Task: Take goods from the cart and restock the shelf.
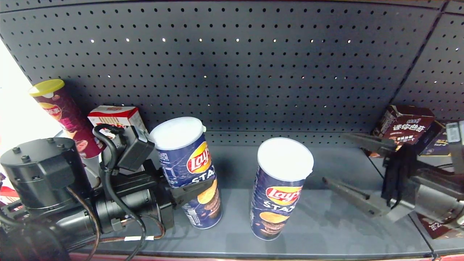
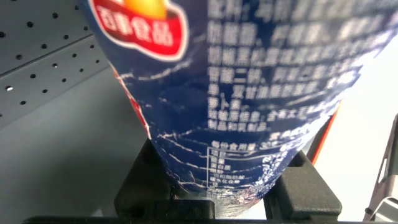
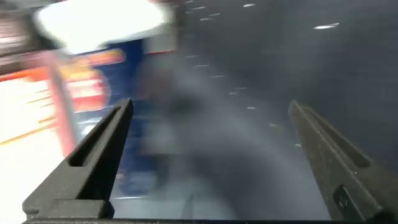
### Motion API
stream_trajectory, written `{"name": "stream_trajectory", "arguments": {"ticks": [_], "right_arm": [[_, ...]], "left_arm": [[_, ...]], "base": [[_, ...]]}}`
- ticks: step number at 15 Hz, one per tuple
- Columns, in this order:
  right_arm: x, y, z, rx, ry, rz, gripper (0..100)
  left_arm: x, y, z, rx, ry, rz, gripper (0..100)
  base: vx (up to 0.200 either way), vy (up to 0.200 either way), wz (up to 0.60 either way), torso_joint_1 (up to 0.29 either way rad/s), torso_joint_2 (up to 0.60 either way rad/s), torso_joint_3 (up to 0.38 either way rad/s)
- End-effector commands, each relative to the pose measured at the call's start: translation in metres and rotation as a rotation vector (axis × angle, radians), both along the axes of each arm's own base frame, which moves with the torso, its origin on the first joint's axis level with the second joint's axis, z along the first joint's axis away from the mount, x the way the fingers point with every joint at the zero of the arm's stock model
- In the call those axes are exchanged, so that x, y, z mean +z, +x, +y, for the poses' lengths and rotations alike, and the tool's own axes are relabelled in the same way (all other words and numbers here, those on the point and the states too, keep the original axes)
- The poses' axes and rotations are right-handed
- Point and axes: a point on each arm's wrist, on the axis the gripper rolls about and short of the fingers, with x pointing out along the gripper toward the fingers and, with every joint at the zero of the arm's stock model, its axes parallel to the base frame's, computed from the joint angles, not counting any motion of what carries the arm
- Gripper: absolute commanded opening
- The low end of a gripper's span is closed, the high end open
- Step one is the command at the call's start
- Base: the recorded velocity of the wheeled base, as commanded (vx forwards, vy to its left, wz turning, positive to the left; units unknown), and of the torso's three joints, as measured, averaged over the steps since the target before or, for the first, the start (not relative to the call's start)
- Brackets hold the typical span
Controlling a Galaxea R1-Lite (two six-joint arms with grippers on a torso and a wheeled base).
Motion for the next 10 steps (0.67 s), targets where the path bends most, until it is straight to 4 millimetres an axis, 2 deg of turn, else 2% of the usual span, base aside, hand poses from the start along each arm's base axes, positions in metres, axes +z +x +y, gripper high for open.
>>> {"name": "stream_trajectory", "arguments": {"ticks": [1, 2, 4, 5, 6, 10], "right_arm": [[0.026, -0.012, -0.029, -0.172, 0.061, -0.118, 100], [0.032, -0.016, -0.042, -0.255, 0.076, -0.151, 100], [0.04, -0.043, -0.071, -0.425, 0.087, -0.208, 100], [0.041, -0.044, -0.071, -0.428, 0.088, -0.211, 100], [0.033, -0.077, -0.079, -0.491, 0.076, -0.174, 100], [0.009, -0.145, -0.084, -0.574, 0.087, -0.093, 100]], "left_arm": [[0.001, 0.0, 0.0, 0.0, -0.001, -0.003, 0], [0.001, 0.0, -0.001, -0.002, -0.002, -0.005, 0], [0.002, 0.0, -0.001, -0.003, -0.004, -0.009, 0], [0.002, 0.0, -0.001, -0.003, -0.004, -0.009, 0], [0.003, -0.001, 0.0, -0.002, -0.005, -0.01, 0], [0.01, -0.007, 0.002, -0.005, -0.02, -0.039, 0]], "base": [[0.0, 0.0, 0.0, 0.0, 0.0, 0.0], [0.0, 0.0, 0.0, 0.0, 0.0, 0.0], [0.0, 0.0, 0.0, 0.0, 0.0, 0.0], [0.0, 0.0, 0.0, 0.0, 0.0, 0.0], [0.0, 0.0, 0.0, 0.0, 0.0, 0.0], [0.0, 0.0, 0.0, 0.0, 0.0, 0.0]]}}
